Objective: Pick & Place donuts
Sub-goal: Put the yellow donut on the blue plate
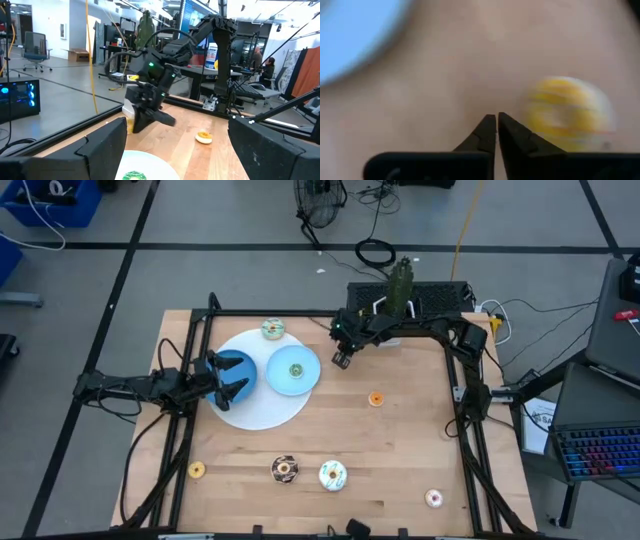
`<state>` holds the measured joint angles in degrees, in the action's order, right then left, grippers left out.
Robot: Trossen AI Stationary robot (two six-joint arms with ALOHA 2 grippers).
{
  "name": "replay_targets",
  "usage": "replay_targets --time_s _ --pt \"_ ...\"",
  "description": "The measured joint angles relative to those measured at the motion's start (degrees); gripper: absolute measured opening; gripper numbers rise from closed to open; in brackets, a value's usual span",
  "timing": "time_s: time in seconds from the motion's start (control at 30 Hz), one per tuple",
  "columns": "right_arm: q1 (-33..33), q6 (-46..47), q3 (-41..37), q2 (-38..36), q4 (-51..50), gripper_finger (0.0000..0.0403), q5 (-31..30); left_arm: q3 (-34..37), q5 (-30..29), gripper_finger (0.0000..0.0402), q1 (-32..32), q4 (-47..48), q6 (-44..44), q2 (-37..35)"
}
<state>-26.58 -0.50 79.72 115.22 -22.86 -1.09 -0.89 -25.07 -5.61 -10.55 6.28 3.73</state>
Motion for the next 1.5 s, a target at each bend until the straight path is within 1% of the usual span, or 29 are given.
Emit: replay_targets --time_s 0.07,0.23,0.3,0.4,0.47,0.5,0.57,0.7,0.83,0.9,1.0,1.1,1.33,1.5 --pt "1.62 -0.63 0.0 0.0 0.21 0.0004 1.09 -0.01 -0.01 0.0345 0.0 0.0 -0.01 0.01" --pt "5.28 -0.94 0.0 0.0 0.21 0.0023 0.8 -0.01 -0.01 0.0344 0.0 0.0 -0.01 0.0" --pt "6.54 -2.27 -0.02 -0.15 0.22 0.0032 -2.82 -0.01 -0.01 0.0345 0.0 0.0 -0.01 0.01" --pt "7.73 -6.58 -0.02 -0.31 0.87 0.0053 -13.09 0.0 -0.01 0.0345 0.0 0.0 -0.01 0.0" --pt "7.45 -9.29 -0.02 -0.31 1.25 0.0075 -18.78 -0.01 -0.01 0.0344 0.0 0.0 -0.01 0.01" --pt "7.0 -10.07 -0.02 -0.31 1.42 0.009 -20.18 0.0 0.0 0.0345 0.0 0.0 0.01 0.01" --pt "5.9 -9.73 -0.02 -0.31 1.64 0.012 -19.82 0.0 -0.01 0.0345 0.0 0.0 -0.01 0.01" --pt "2.83 -4.17 -0.02 -0.31 0.59 0.0178 -16.81 -0.01 -0.01 0.0345 0.0 0.0 -0.01 0.01" --pt "-0.82 -1.41 -0.02 -0.31 -0.39 0.0214 -11.28 0.0 0.0 0.0345 0.0 0.0 -0.01 0.01" --pt "-1.89 -0.84 0.02 -0.01 0.17 0.0223 -10.39 -0.01 0.01 0.0345 0.0 0.0 -0.01 -0.01" --pt "-2.86 -0.93 0.02 0.11 0.11 0.0228 -8.83 -0.01 -0.01 0.0345 0.0 0.0 -0.01 0.01" --pt "-3.33 -1.61 0.02 0.11 0.79 0.0223 -7.33 -0.01 -0.01 0.0344 0.0 0.0 -0.01 -0.01" --pt "-3.94 -3.2 0.02 0.28 2.2 0.02 -7.74 -0.01 -0.01 0.0345 0.0 0.0 -0.01 -0.01" --pt "-4.27 -3.2 0.05 2.56 3.47 0.0186 -7.75 -0.01 -0.01 0.0345 0.0 0.0 -0.01 -0.01"
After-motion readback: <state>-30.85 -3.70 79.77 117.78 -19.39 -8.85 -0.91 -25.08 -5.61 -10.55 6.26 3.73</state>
